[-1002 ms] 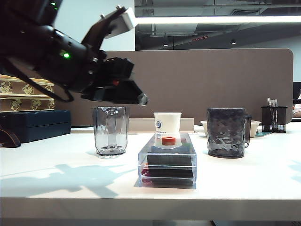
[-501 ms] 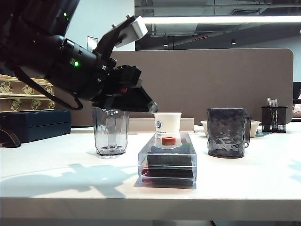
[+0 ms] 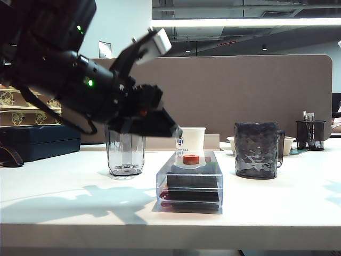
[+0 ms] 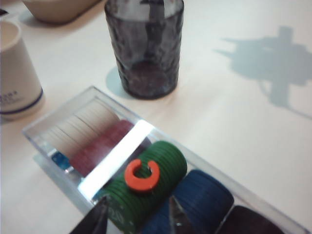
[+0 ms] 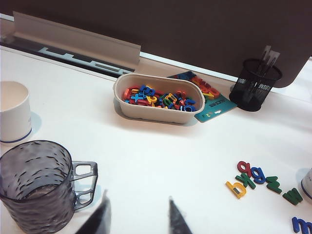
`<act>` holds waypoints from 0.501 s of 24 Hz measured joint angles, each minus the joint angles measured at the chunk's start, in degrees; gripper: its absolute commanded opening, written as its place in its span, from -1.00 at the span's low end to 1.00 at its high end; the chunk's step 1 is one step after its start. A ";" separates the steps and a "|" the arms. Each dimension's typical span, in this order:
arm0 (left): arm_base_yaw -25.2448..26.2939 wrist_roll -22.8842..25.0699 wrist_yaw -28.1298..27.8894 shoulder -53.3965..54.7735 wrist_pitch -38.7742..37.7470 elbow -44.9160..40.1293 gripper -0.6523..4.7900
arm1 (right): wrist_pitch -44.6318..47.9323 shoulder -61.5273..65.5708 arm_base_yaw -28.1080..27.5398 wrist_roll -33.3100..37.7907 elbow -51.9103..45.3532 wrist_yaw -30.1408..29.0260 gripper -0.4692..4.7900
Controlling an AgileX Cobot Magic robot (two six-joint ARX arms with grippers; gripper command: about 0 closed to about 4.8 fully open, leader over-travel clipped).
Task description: Pick up the letter "c" and put it in the paper cup.
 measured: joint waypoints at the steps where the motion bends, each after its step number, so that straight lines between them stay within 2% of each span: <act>1: 0.00 -0.04 0.02 0.70 -0.02 0.02 -0.18 | 0.07 0.02 0.00 0.00 0.00 0.02 -0.25; 12: 0.00 -0.15 0.02 5.57 -0.04 4.70 -0.18 | 0.37 0.04 0.00 0.00 0.00 0.00 -0.25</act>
